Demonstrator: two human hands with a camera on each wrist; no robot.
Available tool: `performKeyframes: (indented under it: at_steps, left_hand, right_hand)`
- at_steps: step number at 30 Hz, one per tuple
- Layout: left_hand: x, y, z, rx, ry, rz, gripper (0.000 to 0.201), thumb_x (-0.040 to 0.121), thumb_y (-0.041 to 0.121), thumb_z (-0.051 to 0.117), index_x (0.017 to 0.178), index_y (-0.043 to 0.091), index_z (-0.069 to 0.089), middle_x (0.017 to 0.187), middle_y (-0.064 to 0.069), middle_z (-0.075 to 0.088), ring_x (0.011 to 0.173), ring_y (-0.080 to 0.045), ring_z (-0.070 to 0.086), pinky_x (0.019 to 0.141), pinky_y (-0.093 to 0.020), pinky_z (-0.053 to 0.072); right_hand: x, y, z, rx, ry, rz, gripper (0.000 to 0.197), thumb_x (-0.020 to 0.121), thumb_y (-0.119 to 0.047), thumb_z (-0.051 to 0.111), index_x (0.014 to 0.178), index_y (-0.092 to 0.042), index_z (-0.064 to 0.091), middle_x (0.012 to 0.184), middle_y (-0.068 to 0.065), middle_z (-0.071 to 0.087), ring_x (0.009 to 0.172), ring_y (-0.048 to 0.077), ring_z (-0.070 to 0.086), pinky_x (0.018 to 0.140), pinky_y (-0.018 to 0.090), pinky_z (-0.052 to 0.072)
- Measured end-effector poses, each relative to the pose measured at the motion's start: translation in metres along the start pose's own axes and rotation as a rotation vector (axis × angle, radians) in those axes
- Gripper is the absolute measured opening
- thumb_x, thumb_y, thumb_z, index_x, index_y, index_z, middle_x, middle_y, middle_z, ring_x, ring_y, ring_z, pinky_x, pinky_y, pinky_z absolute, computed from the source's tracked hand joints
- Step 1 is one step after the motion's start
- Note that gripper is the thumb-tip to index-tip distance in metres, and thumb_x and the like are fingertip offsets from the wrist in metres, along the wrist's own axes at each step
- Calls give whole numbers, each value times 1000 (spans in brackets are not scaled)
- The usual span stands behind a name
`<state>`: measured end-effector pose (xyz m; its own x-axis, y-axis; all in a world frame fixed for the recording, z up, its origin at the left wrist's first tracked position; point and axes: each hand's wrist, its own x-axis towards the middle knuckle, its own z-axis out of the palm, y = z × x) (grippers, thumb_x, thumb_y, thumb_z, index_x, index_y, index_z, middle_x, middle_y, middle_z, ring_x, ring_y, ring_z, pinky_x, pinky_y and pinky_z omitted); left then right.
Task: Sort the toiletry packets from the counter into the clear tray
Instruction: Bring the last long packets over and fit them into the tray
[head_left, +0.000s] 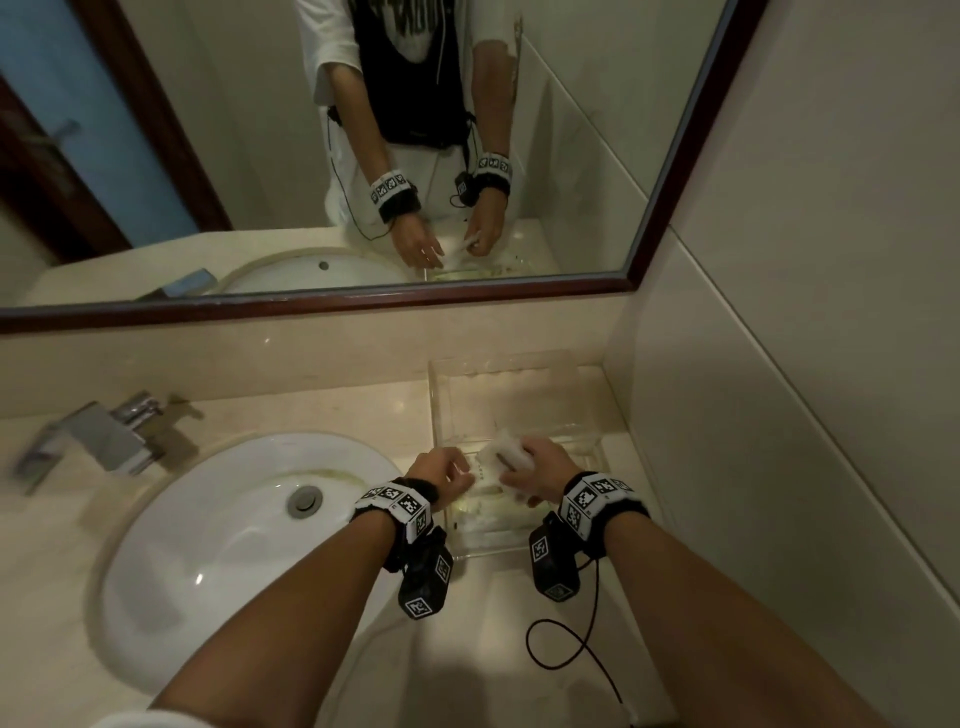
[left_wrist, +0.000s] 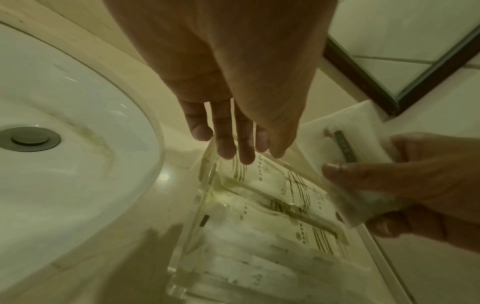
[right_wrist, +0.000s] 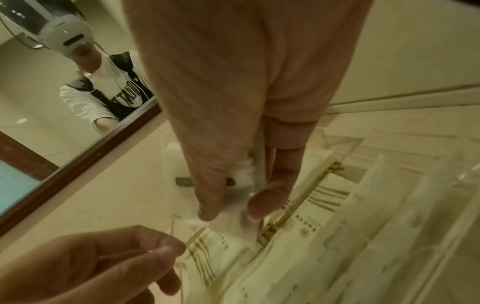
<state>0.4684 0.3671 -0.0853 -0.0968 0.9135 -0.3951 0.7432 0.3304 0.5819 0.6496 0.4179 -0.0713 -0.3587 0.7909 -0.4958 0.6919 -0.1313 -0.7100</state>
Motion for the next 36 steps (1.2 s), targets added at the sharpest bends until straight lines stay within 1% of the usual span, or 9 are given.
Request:
performKeyframes:
  at_steps: [3,6,9,12,15,19,25,30,36]
  left_hand:
    - [-2,1,-2,-88,-13,-51,25,89,33,60,106,15,63,91,-2,63,81,-16,58,70,-24,43]
    - [-1,-2,-1,-99,-56,-60,17,88,32,59,79,19,63,84,-3,67,77,-20,61,70,-28,51]
    - [-3,-5,1,-113,-49,-100,29,88,28,59,61,22,53,78,-5,68,75,-24,65,78,-35,56]
    - [-4,-6,5,-104,-62,-139,30,89,28,58,59,22,55,76,-4,66,72,-20,61,75,-30,54]
    - [-2,-7,10,-102,-81,-179,29,87,30,60,61,22,55,77,-4,64,73,-20,60,68,-25,48]
    - [-1,-9,16,-68,-102,-215,28,87,30,61,61,22,53,80,-3,62,79,-19,58,70,-24,42]
    - [5,-16,20,-26,-108,-229,31,89,35,58,61,22,51,79,-2,61,78,-19,57,70,-25,43]
    - [9,-16,19,-41,-75,-253,37,88,31,58,56,22,43,58,5,47,73,-18,52,60,-23,38]
    - [11,-22,16,-15,-75,-258,31,87,35,60,62,24,45,80,-2,58,78,-19,55,69,-25,42]
  right_hand:
    - [3,0,6,-47,-18,24,30,79,-15,78,103,-8,62,91,11,68,64,19,68,57,30,58]
    - [7,6,9,-18,-10,22,38,74,-14,82,103,-9,57,94,9,63,62,17,64,48,23,51]
    - [6,13,10,90,52,24,46,71,-11,84,106,-11,53,90,7,62,63,15,62,47,19,48]
    - [7,19,12,161,118,69,38,74,-9,82,99,-10,53,78,9,64,62,18,61,49,24,51]
    - [13,25,15,106,158,104,31,71,-18,83,88,-8,60,80,12,68,73,27,66,68,38,57]
    - [15,25,21,43,202,141,26,77,-27,77,65,-8,64,68,11,69,68,26,67,71,36,57]
    - [20,28,28,22,247,148,30,82,-30,71,74,-1,73,74,15,73,74,27,70,72,33,57]
    - [27,26,32,63,298,130,20,79,-23,72,63,-14,64,67,7,68,69,19,64,67,24,50]
    - [33,23,34,51,299,131,17,79,-24,72,69,-12,66,76,13,73,73,21,65,69,27,52]
